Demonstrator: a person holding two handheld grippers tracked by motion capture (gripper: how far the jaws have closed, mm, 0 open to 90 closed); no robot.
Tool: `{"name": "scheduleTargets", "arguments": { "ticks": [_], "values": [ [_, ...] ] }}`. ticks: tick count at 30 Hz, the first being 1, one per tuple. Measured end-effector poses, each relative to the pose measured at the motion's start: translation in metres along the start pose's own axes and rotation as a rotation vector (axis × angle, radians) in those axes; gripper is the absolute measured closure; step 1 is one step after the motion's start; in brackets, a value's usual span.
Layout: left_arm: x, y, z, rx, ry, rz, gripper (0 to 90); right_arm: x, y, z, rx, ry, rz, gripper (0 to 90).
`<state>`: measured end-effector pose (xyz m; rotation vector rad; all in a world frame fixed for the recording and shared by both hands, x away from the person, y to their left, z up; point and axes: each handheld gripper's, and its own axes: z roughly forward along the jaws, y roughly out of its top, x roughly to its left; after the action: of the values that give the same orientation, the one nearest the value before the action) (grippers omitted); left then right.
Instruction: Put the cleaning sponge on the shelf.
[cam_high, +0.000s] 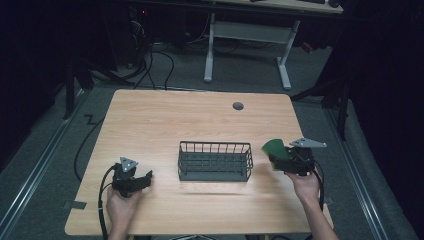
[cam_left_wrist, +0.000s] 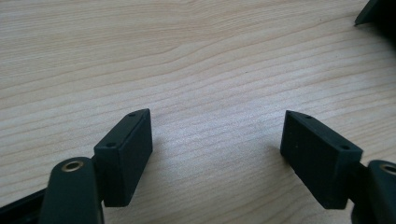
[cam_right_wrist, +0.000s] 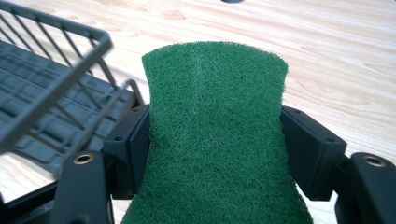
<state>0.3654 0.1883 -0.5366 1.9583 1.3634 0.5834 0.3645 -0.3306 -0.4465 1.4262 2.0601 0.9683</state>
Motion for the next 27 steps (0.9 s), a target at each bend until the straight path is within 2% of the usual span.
{"name": "scheduleTargets", "arguments": {
  "ticks": [6, 18, 27],
  "values": [
    [0.000, 0.000, 0.000, 0.000, 0.000, 0.000, 25.5, 0.007, 0.008, -0.007, -0.022, 0.010, -0.029, 31.2],
    [0.000, 0.000, 0.000, 0.000, 0.000, 0.000, 25.5, 0.023, 0.029, -0.020, -0.073, 0.065, -0.064, 31.3],
    [0.000, 0.000, 0.000, 0.000, 0.000, 0.000, 25.6, 0.047, 0.050, -0.020, -0.092, 0.111, -0.126, 31.3]
  ]
}}
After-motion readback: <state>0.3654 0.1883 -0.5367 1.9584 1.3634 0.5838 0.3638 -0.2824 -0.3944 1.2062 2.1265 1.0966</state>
